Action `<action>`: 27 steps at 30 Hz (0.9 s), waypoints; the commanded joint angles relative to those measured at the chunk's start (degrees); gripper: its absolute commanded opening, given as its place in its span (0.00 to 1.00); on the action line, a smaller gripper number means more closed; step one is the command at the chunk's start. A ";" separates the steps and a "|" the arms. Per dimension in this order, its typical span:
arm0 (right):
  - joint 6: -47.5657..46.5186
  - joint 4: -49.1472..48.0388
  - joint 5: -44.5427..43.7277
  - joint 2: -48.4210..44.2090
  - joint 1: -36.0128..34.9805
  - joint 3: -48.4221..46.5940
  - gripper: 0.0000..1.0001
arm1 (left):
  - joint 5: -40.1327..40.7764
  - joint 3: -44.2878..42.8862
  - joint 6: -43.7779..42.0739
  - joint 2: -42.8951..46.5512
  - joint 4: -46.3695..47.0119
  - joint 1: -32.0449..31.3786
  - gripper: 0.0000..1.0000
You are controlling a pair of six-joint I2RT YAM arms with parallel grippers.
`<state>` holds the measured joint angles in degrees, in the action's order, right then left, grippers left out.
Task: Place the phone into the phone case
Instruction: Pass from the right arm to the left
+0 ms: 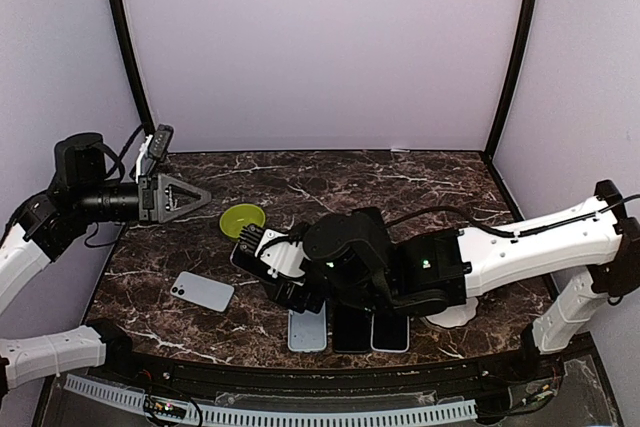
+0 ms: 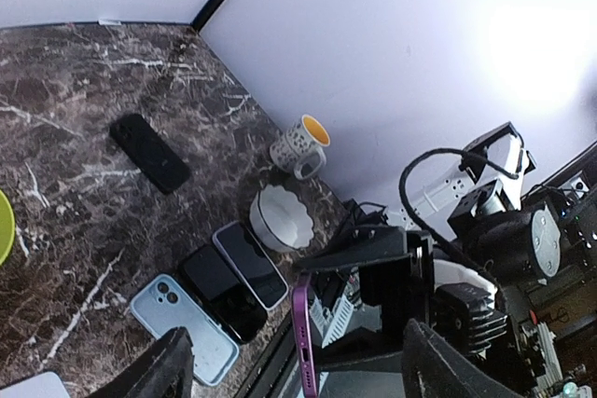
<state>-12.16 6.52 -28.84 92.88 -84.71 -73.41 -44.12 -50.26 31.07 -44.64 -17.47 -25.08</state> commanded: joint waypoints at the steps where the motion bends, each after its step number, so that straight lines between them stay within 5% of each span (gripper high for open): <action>1: -4.66 -3.89 3.21 -0.55 1.17 -2.91 0.00 | -4.10 0.21 -1.14 -1.45 -5.69 -1.35 0.76; 15: -7.50 -4.24 4.85 4.10 2.45 -8.20 0.00 | -0.94 2.43 -1.53 -2.97 -4.25 -10.49 0.55; 24: -8.85 -3.55 5.47 5.27 2.61 -10.52 0.00 | -0.68 3.79 -2.10 -3.62 -4.00 -11.97 0.05; 27: -8.55 -3.46 5.44 5.04 2.62 -10.29 0.00 | -0.49 3.84 -1.99 -3.05 -3.30 -11.96 0.00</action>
<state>-21.21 6.68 -23.62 98.21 -82.46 -81.34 -44.29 -46.87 30.65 -48.66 -22.00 -36.67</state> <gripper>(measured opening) 0.738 0.027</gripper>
